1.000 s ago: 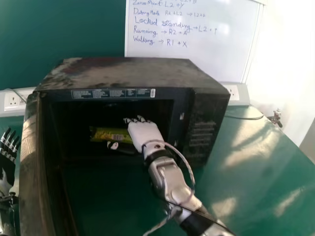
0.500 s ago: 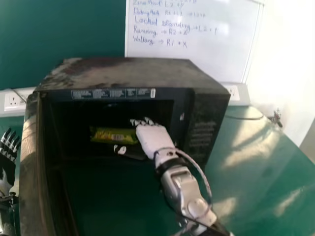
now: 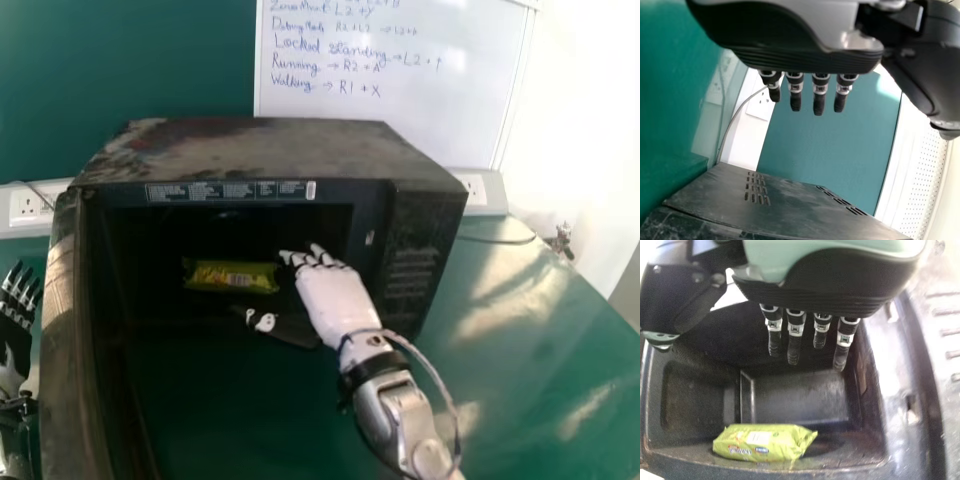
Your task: Put biscuit inside oven
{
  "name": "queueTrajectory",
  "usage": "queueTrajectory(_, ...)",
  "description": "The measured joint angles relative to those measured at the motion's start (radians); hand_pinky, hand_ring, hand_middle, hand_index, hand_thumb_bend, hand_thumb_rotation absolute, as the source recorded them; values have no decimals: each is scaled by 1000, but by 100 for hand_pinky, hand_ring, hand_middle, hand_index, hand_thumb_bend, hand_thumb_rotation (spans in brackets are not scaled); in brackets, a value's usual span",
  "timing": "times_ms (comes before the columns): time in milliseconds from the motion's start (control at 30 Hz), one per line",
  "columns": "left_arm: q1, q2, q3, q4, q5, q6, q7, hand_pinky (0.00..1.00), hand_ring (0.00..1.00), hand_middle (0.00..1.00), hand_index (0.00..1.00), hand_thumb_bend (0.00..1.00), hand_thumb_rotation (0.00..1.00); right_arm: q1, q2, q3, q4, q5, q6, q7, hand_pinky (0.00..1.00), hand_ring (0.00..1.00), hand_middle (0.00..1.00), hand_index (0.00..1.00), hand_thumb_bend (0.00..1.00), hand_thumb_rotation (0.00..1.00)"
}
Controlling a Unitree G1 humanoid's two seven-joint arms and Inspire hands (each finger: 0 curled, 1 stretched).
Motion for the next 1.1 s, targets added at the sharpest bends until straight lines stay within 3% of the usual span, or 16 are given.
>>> queueTrajectory(500, 0, 2, 0, 6, -1, 0, -6, 35, 58, 66, 76, 26, 77, 209, -17, -144, -38, 141, -267, -205, 87, 88, 89, 92, 96, 92)
queueTrajectory(700, 1, 3, 1, 6, -1, 0, -4, 41, 59, 67, 76, 26, 78, 274, -19, -201, -58, 219, -355, -239, 80, 86, 87, 91, 96, 92)
queueTrajectory(833, 1, 3, 1, 7, -2, 1, -5, 38, 60, 69, 78, 26, 78, 307, -19, -238, -59, 266, -407, -251, 76, 83, 85, 91, 93, 91)
queueTrajectory(1100, 1, 3, 2, 7, -3, 3, -7, 37, 60, 68, 76, 27, 78, 358, -19, -298, -9, 347, -542, -300, 75, 81, 84, 90, 88, 95)
